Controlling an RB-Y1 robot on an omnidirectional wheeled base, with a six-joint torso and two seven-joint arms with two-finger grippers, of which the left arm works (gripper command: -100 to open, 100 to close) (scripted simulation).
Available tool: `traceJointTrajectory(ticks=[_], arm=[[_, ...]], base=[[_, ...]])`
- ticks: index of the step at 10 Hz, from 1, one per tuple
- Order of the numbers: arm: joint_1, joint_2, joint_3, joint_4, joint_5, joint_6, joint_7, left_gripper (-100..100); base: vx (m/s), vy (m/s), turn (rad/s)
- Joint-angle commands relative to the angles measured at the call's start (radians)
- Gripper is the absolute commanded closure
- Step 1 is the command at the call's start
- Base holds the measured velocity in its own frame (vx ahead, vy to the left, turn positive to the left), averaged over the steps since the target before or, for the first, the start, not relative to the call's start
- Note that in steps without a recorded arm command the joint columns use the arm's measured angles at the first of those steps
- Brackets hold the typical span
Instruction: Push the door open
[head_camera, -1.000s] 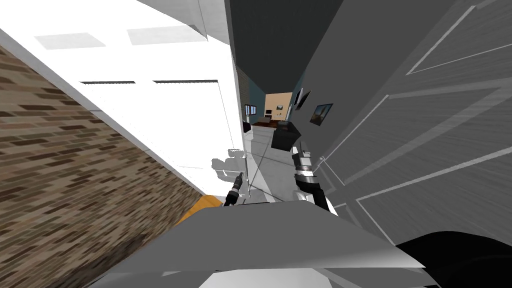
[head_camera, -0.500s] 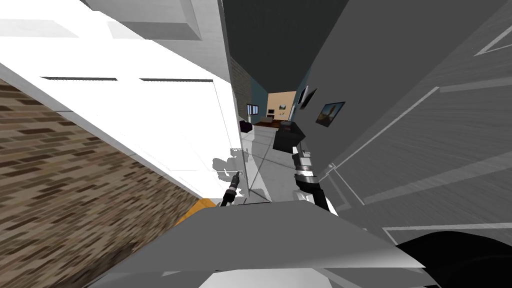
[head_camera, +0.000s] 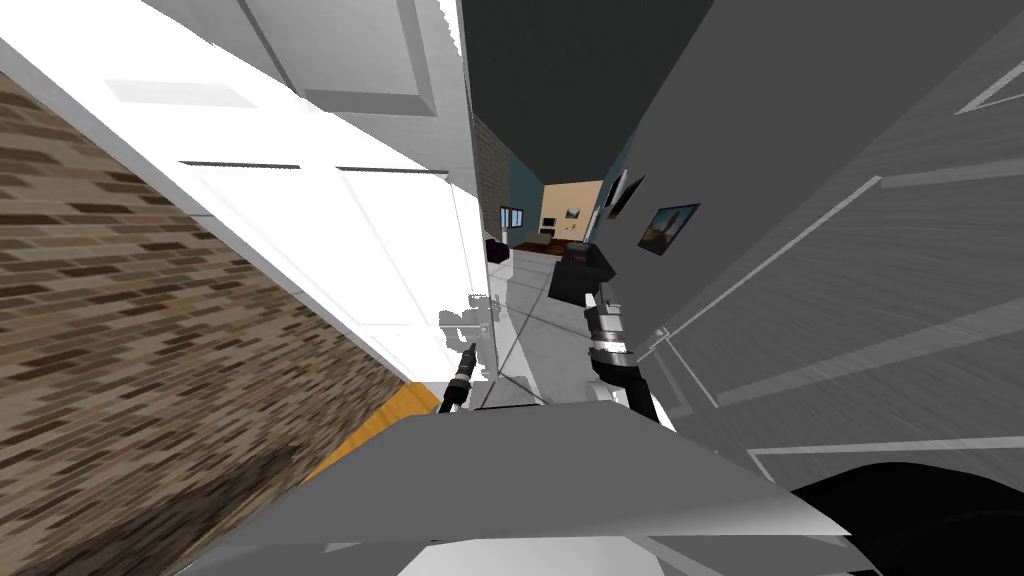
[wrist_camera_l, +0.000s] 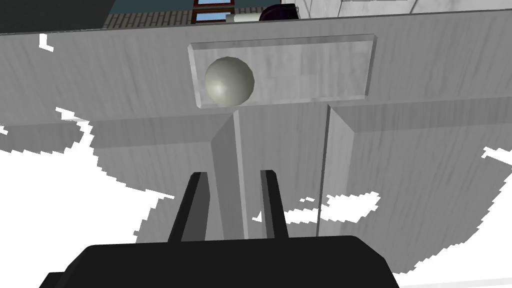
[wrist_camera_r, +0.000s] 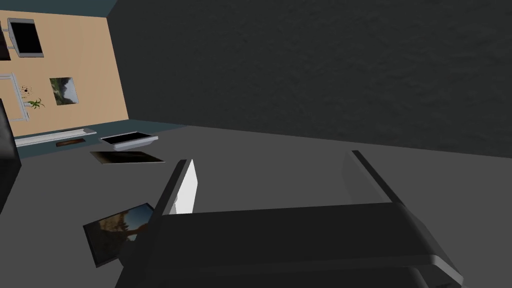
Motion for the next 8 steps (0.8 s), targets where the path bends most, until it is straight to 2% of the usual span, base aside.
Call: traceJointTrajectory(ticks=[1,2,3,4,8], arm=[[0.006,-0.008,0.004,-0.007,0.005,0.002,-0.001,-100],[0.01,-0.018,0.006,-0.013,0.008,0.004,-0.002,-100],[0.009,-0.012,0.004,-0.011,0.006,0.003,-0.001,-100],[0.008,-0.007,0.008,-0.006,0.007,-0.002,-0.003,-100],[0.003,-0.004,0.016,0.006,0.009,-0.016,-0.007,-100]], base=[[-0.255,-0.083,0.065],[-0.229,-0.082,0.083],[-0.1,-0.035,0.017],[0.067,-0.017,-0.036],[0.205,-0.017,-0.02]])
